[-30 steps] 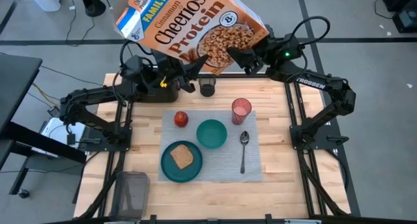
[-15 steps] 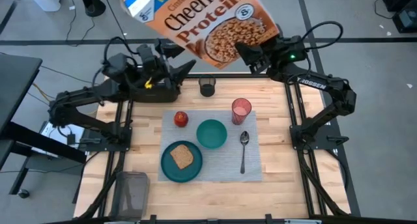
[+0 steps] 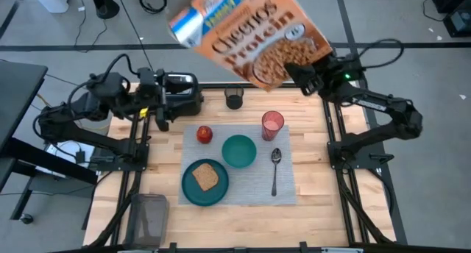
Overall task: Arrange a breakfast setting
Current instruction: Pour the cereal from the orange cereal box into the dark green bowl
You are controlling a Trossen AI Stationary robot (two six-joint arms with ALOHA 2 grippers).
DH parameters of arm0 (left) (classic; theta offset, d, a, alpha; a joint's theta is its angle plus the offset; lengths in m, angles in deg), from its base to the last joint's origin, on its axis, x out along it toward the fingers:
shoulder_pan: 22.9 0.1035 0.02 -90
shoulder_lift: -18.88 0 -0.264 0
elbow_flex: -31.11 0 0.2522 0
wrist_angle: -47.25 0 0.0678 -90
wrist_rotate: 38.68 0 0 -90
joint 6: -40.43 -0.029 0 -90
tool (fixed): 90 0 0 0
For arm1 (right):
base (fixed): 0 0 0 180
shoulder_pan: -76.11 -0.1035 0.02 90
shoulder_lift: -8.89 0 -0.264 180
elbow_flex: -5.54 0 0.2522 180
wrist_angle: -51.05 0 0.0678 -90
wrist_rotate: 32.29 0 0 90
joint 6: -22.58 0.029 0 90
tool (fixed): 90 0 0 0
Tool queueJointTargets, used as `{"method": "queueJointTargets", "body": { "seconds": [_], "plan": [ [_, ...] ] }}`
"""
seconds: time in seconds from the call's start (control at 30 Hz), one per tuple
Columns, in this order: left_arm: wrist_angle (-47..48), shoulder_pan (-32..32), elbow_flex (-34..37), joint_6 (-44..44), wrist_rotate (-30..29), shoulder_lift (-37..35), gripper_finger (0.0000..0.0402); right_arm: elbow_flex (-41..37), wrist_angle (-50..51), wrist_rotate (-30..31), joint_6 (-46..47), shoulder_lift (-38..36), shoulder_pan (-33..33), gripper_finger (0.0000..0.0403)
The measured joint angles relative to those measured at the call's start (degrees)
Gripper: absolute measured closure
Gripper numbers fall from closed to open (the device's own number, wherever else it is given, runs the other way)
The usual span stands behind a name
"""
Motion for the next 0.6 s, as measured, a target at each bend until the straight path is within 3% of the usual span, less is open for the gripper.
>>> {"method": "queueJointTargets", "body": {
  "seconds": [0.3,0.43,0.6],
  "plan": [
    [-3.01,-0.53,0.0,3.75,0.05,-0.65,0.0092,-19.55,0.56,-4.26,5.93,-16.17,3.37,0.0115],
    [-0.57,-0.53,0.02,-1.27,1.49,-0.52,0.0092,-27.41,0.97,-9.06,8.94,-22.82,5.97,0.0115],
    [3.65,0.18,0.04,2.62,1.97,-0.99,0.0092,-35.55,1.14,-16.01,11.64,-29.91,8.33,0.0115]
  ]
}}
